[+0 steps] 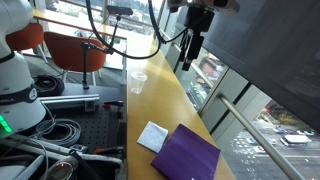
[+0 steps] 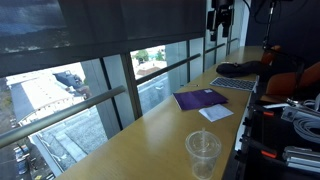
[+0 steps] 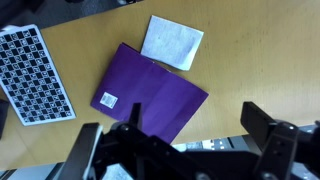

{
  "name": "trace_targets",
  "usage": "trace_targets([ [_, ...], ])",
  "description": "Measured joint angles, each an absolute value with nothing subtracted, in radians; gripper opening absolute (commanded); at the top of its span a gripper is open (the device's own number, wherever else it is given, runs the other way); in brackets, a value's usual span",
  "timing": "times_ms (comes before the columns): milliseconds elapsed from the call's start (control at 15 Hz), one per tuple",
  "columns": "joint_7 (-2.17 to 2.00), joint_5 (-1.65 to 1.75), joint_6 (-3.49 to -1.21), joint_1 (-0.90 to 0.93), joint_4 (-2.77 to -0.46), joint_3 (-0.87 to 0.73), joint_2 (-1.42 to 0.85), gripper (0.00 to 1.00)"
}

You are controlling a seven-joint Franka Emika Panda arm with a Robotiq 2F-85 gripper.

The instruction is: Close the purple file holder

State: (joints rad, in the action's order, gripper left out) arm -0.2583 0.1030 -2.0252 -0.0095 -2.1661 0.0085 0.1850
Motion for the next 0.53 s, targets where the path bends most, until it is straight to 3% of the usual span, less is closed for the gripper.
trace_targets([
  [533,-0.258,0.115,-2.026,-0.014,-2.177,0.009,0.186,1.0],
])
